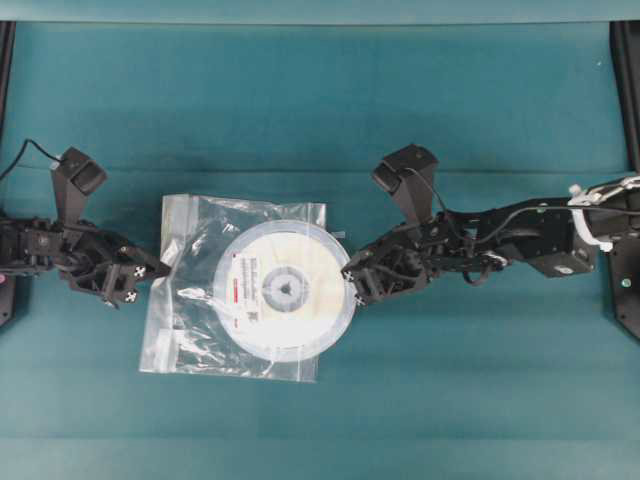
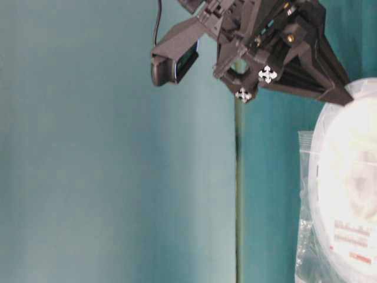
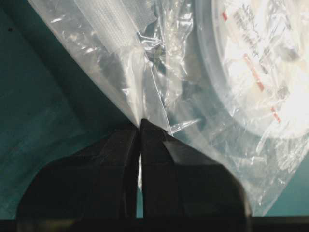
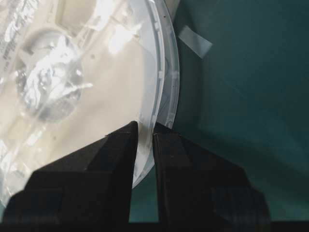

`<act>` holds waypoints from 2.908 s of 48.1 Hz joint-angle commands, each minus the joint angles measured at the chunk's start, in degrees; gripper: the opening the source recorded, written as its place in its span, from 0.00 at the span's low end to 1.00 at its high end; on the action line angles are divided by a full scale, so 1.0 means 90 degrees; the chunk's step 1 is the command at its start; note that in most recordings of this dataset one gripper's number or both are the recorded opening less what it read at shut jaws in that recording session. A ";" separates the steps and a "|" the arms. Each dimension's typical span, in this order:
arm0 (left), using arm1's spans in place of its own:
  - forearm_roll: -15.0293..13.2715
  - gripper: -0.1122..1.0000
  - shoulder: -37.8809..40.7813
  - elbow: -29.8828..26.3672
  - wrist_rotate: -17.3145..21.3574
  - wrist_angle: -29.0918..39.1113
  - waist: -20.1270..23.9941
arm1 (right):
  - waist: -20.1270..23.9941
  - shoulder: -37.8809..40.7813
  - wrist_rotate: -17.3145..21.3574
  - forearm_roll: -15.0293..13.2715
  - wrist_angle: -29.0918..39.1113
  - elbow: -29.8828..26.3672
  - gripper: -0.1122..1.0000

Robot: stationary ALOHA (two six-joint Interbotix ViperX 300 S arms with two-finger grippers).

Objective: Take out the reel from the clear zip bag.
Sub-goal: 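Pull the reel rightward out of the bag while left gripper holds bag, then slide the reel further right and set it on the table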

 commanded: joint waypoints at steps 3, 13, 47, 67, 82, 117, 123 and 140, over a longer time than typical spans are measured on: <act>0.0020 0.09 -0.0020 -0.0059 0.0000 -0.0020 -0.0010 | -0.0039 -0.0215 0.0059 0.0049 0.0020 0.0166 0.22; 0.0020 0.09 -0.0020 -0.0059 0.0000 -0.0020 -0.0010 | -0.0078 -0.0508 0.0059 0.0107 0.0020 0.0547 0.22; 0.0020 0.09 -0.0020 -0.0068 0.0000 -0.0020 -0.0010 | -0.0098 -0.1465 0.0059 0.0352 0.0039 0.1680 0.22; 0.0020 0.09 -0.0020 -0.0088 0.0000 -0.0020 -0.0010 | -0.0254 -0.2178 0.0059 0.0381 0.0371 0.2275 0.22; 0.0010 0.09 -0.0020 -0.0098 0.0000 -0.0010 -0.0010 | -0.0449 -0.2656 0.0059 0.0381 0.0654 0.2617 0.18; 0.0020 0.09 0.0000 -0.0313 -0.0088 0.0127 0.0000 | -0.0723 -0.4082 0.0059 0.0381 0.1367 0.3340 0.15; 0.0020 0.09 0.0039 -0.0391 -0.0117 0.0205 -0.0010 | -0.0723 -0.4043 0.0049 0.0381 0.1338 0.3320 0.12; 0.0020 0.09 0.0010 -0.0322 -0.0117 0.0332 0.0010 | -0.0723 -0.4043 0.0049 0.0381 0.1309 0.3301 0.12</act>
